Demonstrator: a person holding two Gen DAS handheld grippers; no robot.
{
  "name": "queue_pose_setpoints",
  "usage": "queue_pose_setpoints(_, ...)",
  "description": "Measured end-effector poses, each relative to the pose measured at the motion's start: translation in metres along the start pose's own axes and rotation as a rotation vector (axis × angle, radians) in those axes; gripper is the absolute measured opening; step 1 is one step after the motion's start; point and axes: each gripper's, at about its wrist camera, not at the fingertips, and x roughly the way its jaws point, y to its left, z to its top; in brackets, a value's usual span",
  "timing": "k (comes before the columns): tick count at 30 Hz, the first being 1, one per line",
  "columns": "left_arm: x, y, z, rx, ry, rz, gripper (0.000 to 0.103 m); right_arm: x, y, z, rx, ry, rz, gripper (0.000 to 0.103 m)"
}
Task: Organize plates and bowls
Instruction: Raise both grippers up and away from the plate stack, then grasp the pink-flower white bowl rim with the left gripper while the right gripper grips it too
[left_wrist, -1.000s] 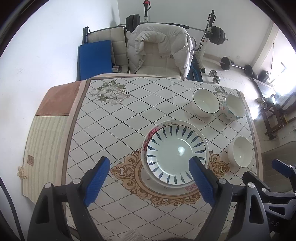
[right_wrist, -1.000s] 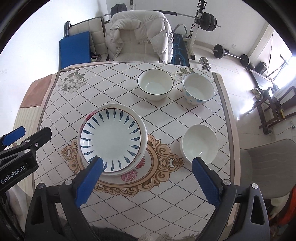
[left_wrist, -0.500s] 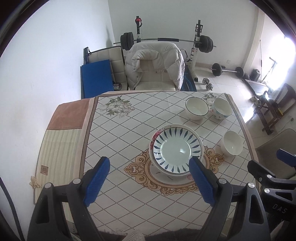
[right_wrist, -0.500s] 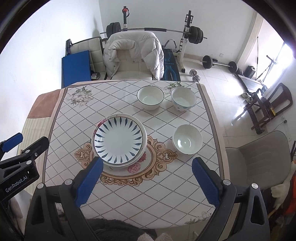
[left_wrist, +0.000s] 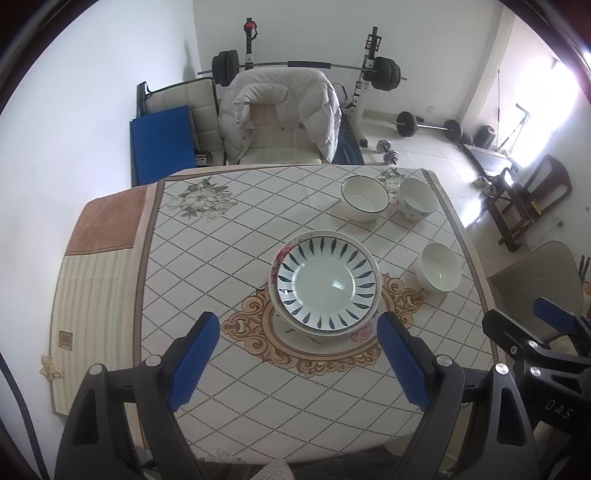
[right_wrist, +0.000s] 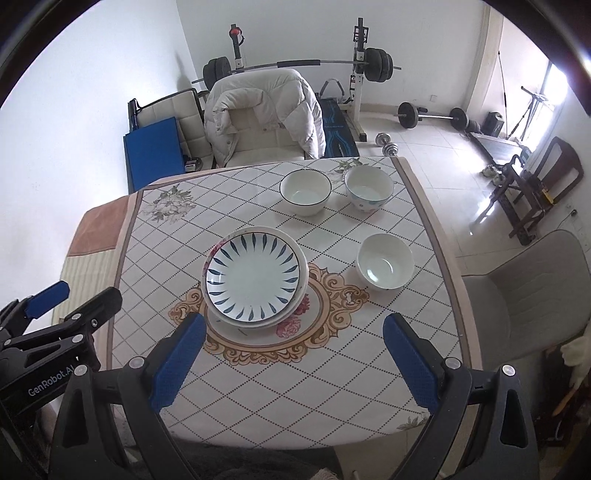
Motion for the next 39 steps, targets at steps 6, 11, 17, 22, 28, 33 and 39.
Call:
queue_pose_setpoints(6, 0.053, -0.029, 0.020, 0.011, 0.120, -0.075, 0.087, 0.027, -0.049, 0.010, 0.104, 0.012, -0.035, 0.098)
queue_pose_setpoints(11, 0.102, -0.071, 0.035, 0.041, 0.199, -0.108, 0.087, 0.065, -0.110, 0.026, 0.189, 0.049, -0.084, 0.098)
queue_pose_setpoints(17, 0.153, -0.140, 0.062, 0.141, 0.231, -0.104, 0.087, 0.130, -0.185, 0.044, 0.269, 0.160, -0.061, 0.098)
queue_pose_setpoints(22, 0.209, -0.185, 0.082, 0.162, 0.309, -0.098, 0.083, 0.191, -0.232, 0.057, 0.304, 0.249, 0.008, 0.098)
queue_pose_setpoints(28, 0.268, -0.214, 0.090, 0.148, 0.410, -0.089, 0.066, 0.261, -0.260, 0.067, 0.263, 0.351, 0.042, 0.097)
queue_pose_setpoints(33, 0.303, -0.220, 0.087, 0.117, 0.488, -0.088, 0.055, 0.305, -0.267, 0.070, 0.200, 0.419, 0.078, 0.092)
queue_pose_setpoints(39, 0.330, -0.216, 0.085, 0.070, 0.558, -0.105, 0.041, 0.338, -0.270, 0.073, 0.186, 0.478, 0.138, 0.071)
